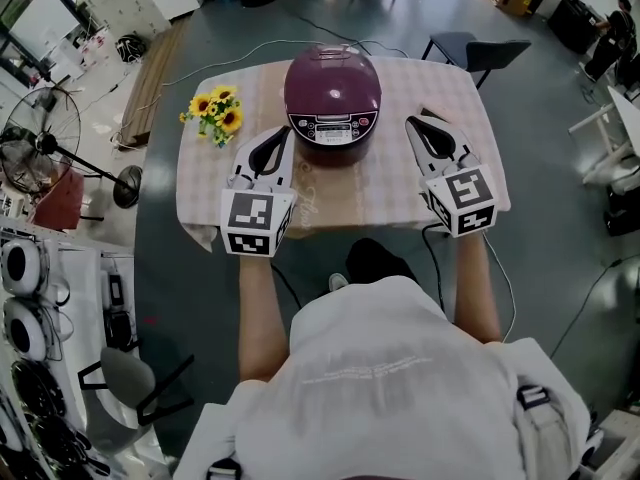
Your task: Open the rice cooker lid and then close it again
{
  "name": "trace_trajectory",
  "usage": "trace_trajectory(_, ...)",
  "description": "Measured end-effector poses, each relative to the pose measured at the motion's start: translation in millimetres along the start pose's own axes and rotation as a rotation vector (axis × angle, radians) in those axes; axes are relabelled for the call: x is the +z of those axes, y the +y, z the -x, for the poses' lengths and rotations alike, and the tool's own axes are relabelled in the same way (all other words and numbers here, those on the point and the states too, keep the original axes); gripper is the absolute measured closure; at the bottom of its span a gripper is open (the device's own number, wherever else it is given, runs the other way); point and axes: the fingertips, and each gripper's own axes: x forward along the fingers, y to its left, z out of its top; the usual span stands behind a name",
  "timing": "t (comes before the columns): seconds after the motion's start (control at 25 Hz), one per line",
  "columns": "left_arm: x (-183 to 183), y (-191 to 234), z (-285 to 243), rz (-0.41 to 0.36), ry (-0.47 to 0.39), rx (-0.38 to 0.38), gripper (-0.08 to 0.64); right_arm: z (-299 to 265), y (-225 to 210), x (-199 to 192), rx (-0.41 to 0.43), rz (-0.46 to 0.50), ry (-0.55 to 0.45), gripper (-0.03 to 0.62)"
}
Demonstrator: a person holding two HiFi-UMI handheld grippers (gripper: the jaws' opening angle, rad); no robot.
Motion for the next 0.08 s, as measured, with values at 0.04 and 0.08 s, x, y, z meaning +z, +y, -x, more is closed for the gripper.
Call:
trace_trajectory(0.04, 0.4, 1.3, -0.5, 0.001, 0.000, 0.001, 0.543, -1.1, -1.1, 0.9, -0.001, -0.001, -0.002, 0.568)
trace_trajectory(0.08, 0.9, 2.7, -1.0, 0.001, 0.000, 0.001, 0.543, -2.3, -2.2, 1.9, -0.003, -0.001, -0.004, 0.568)
